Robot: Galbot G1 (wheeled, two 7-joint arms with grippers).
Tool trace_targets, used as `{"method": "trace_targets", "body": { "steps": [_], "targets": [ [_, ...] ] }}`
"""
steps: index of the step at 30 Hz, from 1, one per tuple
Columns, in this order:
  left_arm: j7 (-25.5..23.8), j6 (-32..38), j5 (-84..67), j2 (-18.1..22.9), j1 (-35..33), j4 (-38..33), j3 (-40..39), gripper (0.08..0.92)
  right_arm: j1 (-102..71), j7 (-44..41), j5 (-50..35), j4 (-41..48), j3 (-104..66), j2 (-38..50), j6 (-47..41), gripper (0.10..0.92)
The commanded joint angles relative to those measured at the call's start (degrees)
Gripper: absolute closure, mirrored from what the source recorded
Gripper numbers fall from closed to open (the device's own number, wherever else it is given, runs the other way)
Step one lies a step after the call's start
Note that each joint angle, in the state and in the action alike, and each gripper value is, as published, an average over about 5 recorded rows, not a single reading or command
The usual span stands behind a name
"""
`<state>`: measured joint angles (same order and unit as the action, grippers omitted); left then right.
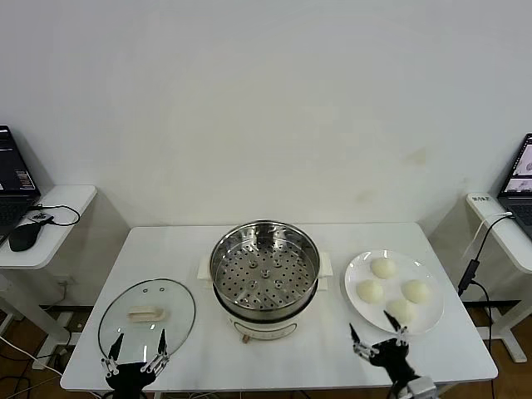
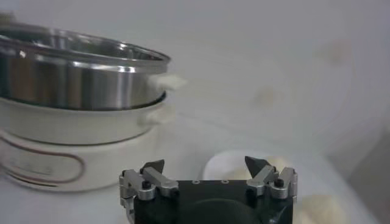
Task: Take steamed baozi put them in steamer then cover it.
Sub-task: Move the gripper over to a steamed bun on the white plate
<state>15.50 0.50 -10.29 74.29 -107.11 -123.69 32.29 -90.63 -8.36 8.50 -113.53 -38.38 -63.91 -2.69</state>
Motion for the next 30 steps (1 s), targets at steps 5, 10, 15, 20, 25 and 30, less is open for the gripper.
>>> {"method": "trace_targets", "body": {
  "steps": [5, 10, 15, 20, 25, 30],
  "targets": [
    [-0.23, -2.98, 4.3, 0.28, 2.13, -0.79, 1.22, 0.177, 17.33, -13.44, 15.56, 10.4, -1.87, 20.36, 1.11, 0.203],
    [-0.26, -2.85, 5.61, 0.54, 1.74, -0.81, 1.96, 0.177, 29.27, -25.54, 15.7, 17.87, 7.68, 30.94, 2.55, 0.202],
    [-0.08, -2.56, 7.36, 1.4, 1.79, -0.35, 2.01, 0.177, 49.88, -33.7, 11.15, 25.57, 26.06, 35.82, 1.17, 0.203],
    [0.14, -2.5, 7.18, 1.42, 1.64, 0.11, 2.83, 0.177, 67.87, -40.8, 9.54, 33.58, 45.51, 36.07, 1.01, 0.202],
    [0.38, -2.52, 6.25, 1.18, 1.8, -0.05, 3.69, 0.177, 80.39, -45.25, 8.92, 39.03, 61.64, 34.78, 2.25, 0.203],
    [0.6, -2.54, 4.98, 0.65, 2.36, 0.48, 4.52, 0.177, 85.98, -46.87, 8.72, 44.16, 69.5, 31.46, 2.64, 0.202]
  ]
}}
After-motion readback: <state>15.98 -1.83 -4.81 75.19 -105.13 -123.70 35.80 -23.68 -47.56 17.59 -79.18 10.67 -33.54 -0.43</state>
